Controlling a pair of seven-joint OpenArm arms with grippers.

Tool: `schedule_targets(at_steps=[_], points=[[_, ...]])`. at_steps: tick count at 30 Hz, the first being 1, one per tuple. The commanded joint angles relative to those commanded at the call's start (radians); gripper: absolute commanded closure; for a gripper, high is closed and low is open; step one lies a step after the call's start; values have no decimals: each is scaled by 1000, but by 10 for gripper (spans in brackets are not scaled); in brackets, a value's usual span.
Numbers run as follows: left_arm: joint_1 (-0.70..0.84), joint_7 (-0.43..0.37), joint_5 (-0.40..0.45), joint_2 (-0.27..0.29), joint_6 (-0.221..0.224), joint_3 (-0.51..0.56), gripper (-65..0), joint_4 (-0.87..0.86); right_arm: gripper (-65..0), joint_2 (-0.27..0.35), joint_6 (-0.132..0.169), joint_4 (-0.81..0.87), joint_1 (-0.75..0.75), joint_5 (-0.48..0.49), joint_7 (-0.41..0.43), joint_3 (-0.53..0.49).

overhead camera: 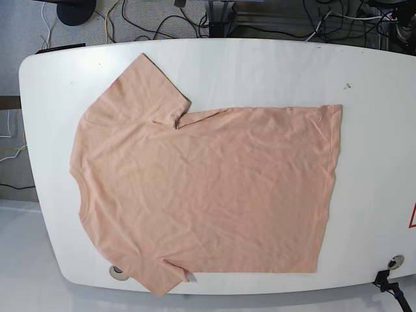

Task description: Fold the T-shirt properly

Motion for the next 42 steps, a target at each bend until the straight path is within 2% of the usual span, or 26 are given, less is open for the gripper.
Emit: schedule_targets(at_steps=[4,7,13,15,19,22,24,29,31,33,37,42], points=[[-31,-2,2,0,0,0,-22,0,-4,0,0,9,17,6,3,0],[-55,-2,3,0,0,0,-22,0,-3,6,0,18,32,72,11,0],[-100,-6,3,0,-2,-8,-22,29,-3,49,0,23,40,161,114,2],[-101,-46,0,0,-40,-23,-22,41,-3,58,0,23,40,172,166,2],[-104,-163,-2,17,-164,-106,-22,41,-3,58,0,23,40,169,296,5],[-123,-233,-2,54,-210,-169,-22,41,-3,83,0,23,40,170,382,5],[-123,-270,-2,74,-256,-209,-22,41,-3,91,0,23,35,170,430,5],[-123,-285,-9,120,-374,-299,-22,48,-3,91,0,25,3,172,566,6],[-123,-285,-68,120,-414,-318,-22,48,-3,91,0,25,-5,172,640,6],[-135,-285,-127,120,-431,-361,-22,48,-3,91,0,25,-5,172,707,6],[-184,-285,-204,121,-431,-428,-24,48,-3,91,-2,25,31,172,760,6],[-233,-285,-222,120,-431,-454,-26,48,-3,89,-2,23,64,172,789,3]])
